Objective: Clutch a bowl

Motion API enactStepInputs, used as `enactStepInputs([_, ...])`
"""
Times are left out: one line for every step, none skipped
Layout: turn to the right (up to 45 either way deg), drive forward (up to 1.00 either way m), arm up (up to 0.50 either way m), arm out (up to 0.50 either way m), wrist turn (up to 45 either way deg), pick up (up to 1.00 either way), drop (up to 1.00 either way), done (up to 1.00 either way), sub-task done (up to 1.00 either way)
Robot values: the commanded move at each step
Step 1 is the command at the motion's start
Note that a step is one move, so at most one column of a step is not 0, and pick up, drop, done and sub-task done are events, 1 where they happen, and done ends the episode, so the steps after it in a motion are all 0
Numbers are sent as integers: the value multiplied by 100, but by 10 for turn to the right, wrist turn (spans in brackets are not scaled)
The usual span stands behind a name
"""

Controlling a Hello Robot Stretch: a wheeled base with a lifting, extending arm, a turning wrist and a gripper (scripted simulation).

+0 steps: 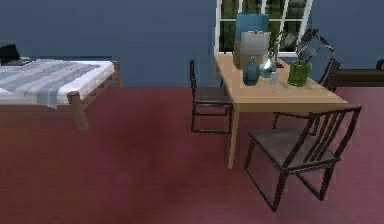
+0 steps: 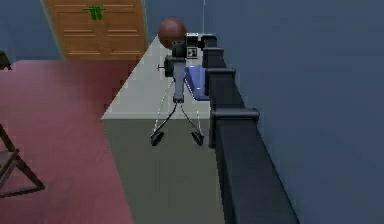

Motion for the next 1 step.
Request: enactStepInputs([0, 0, 0, 0, 450, 0, 0, 0, 0])
